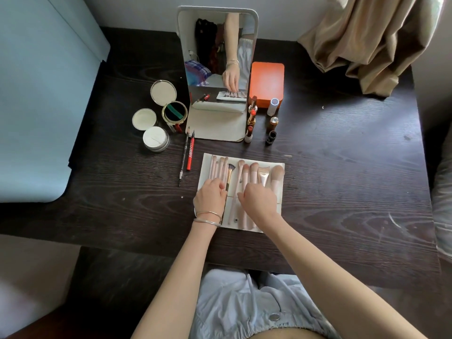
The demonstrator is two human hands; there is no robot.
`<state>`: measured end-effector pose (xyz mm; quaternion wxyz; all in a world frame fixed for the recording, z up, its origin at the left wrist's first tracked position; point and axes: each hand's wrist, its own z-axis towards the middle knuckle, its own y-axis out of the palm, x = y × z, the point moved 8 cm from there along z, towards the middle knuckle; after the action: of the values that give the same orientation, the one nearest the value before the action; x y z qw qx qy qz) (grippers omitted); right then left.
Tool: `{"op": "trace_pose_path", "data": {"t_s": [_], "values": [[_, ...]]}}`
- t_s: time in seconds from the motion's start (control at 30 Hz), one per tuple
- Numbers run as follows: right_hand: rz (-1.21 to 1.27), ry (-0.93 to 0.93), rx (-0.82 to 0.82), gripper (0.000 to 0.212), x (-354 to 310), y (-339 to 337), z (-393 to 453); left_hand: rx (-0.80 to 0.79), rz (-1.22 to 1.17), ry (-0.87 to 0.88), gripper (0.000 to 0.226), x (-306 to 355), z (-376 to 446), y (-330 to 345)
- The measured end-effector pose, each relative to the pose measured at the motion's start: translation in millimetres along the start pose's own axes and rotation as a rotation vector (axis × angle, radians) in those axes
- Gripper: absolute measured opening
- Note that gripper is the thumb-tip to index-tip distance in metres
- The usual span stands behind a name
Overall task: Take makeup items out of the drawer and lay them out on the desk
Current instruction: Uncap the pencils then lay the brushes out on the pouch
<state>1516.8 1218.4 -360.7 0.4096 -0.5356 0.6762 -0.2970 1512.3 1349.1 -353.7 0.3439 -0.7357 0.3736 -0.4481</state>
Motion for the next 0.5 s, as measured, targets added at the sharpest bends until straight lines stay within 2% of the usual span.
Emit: {"op": "trace_pose_path", "data": {"t_s": [0.03,0.1,0.23,0.33,0.5], "values": [[-0.026,0.003,0.021,0.024,-2,-1,2,-0.011,0.013,0.016,0.011,0,1,0],[-0.070,0.012,0.039,0.043,-2,1,8,-0.034,0.047,0.060,0.014,4,3,0],[-0.092,0.043,0.035,0.045,-1,7,15,-0.083,0.118,0.143,0.017,10,6,4],[-0.050,0.059,0.064,0.058,-1,9,21,-0.107,0.149,0.173,0.019,11,9,5],[0.096,0.198,0.054,0.063,7,5,20,-0.123,0.244,0.236,0.019,15,11,10]]}}
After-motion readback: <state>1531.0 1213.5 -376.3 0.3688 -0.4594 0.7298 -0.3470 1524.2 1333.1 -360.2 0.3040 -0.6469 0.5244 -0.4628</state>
